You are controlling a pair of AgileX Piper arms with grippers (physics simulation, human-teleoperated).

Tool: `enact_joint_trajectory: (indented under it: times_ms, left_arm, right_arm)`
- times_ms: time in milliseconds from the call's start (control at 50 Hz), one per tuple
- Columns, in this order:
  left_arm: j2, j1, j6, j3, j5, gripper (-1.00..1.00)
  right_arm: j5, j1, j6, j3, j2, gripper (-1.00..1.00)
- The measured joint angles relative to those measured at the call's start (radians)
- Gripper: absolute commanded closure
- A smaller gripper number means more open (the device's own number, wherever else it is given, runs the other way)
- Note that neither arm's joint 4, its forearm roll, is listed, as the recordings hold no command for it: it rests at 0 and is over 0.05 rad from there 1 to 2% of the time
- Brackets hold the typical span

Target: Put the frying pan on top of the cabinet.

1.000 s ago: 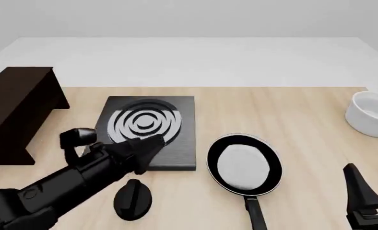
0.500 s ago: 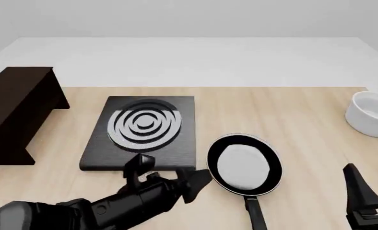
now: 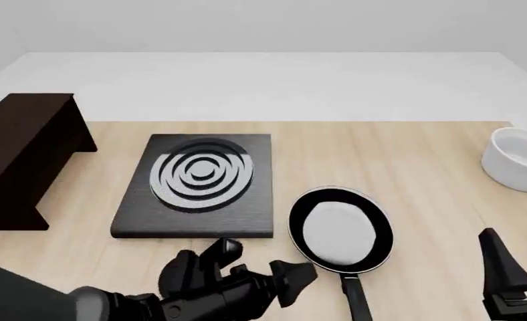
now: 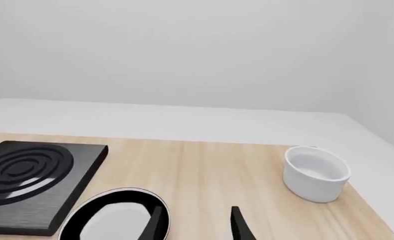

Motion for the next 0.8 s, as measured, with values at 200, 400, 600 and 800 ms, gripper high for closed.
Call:
enact_joint_trajectory:
  times_ms: [200,400,600,800]
  left_arm:
    - [0.073,-0.02,-0.03,-0.019,-0.034,-1.0]
    - [0.121,-0.044,-0.049,-0.038,-0.052,-1.0]
    - [0.154,-0.063,-0.064,-0.055,-0.065,-1.0]
    - [0.19,-0.082,-0.078,-0.074,-0.08,-1.0]
  right_arm:
    - [0.0,0.0,0.002,0.0,0.0,-1.0]
    - [-0.004,-0.001,0.005,0.003,0.0,-1.0]
    - [-0.005,0.0,0.012,0.004,0.0,-1.0]
    - [-0.004,0.0,0.017,0.003,0.0,-1.0]
